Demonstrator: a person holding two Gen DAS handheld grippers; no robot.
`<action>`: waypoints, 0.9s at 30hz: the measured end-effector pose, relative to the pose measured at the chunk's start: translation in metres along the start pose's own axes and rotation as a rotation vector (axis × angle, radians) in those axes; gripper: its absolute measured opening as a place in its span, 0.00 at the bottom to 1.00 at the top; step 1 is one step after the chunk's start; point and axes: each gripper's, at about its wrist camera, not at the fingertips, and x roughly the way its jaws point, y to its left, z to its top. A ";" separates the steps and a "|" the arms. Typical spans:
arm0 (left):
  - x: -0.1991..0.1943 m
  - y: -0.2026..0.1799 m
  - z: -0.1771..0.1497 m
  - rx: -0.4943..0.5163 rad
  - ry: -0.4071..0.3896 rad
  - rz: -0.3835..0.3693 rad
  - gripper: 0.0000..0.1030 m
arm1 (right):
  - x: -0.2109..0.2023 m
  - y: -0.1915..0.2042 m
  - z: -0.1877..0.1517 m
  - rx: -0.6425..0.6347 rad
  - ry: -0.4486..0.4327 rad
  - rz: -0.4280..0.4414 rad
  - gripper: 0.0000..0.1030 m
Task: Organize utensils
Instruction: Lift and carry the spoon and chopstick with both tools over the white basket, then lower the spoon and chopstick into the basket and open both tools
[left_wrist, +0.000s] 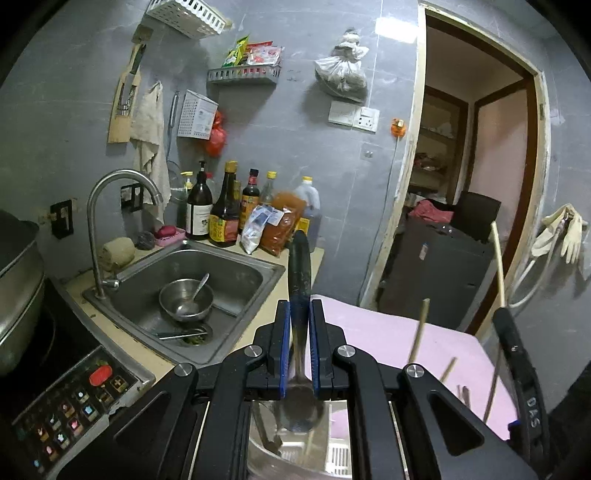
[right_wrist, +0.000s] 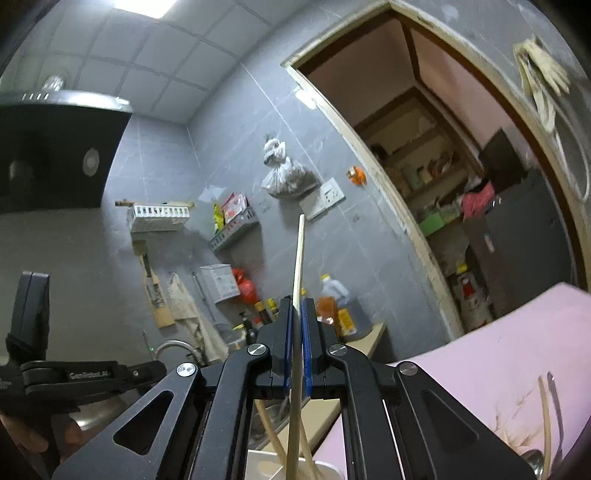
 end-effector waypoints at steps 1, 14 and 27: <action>0.004 0.001 -0.003 0.000 0.004 -0.003 0.07 | 0.000 0.005 -0.003 -0.041 -0.010 -0.005 0.03; 0.016 0.005 -0.024 -0.016 -0.009 -0.030 0.07 | 0.007 0.018 -0.029 -0.153 0.012 0.013 0.03; 0.005 0.003 -0.058 -0.065 -0.080 -0.013 0.07 | 0.012 0.002 -0.029 -0.041 0.060 0.063 0.03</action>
